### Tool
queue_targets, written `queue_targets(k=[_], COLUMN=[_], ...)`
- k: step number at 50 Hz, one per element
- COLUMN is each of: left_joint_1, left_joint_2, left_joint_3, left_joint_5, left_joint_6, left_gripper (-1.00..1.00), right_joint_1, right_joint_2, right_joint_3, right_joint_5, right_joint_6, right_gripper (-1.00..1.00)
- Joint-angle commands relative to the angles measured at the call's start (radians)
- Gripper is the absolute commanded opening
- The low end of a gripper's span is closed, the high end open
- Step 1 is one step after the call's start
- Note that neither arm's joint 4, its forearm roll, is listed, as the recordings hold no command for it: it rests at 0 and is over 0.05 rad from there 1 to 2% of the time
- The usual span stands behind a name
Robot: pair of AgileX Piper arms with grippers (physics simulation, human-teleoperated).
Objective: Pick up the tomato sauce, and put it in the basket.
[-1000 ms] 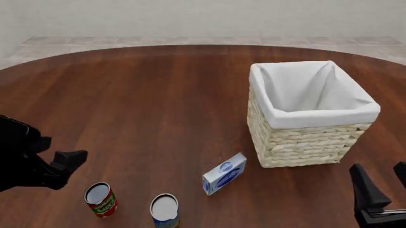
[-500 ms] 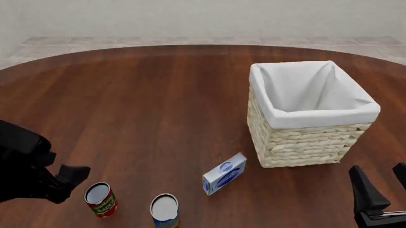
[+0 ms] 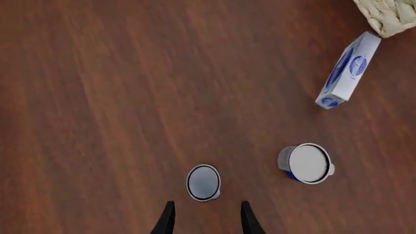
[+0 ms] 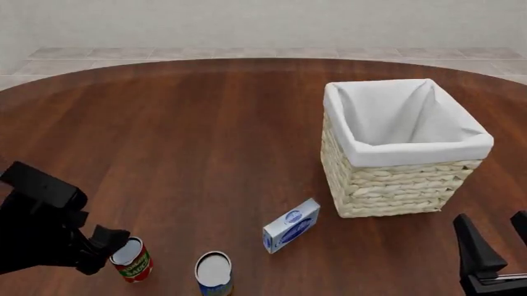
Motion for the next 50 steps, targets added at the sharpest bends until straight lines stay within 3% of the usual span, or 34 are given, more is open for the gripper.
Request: queue_targets(k=[1,50], left_joint_1=[0.002,-0.008], left_joint_2=[0.037,0.203], left_joint_3=[0.03,0.205], left_joint_5=[-0.046,-0.355], left_joint_6=[0.015,0.013], left_gripper=[1.0,1.0], right_joint_1=[-0.002,-0.003], right_joint_2=[-0.009,0.029], right_joint_3=[0.0,-0.002], right_joint_5=[0.008,-0.031], right_joint_6=[0.002,0.005], right_gripper=[1.0,1.0])
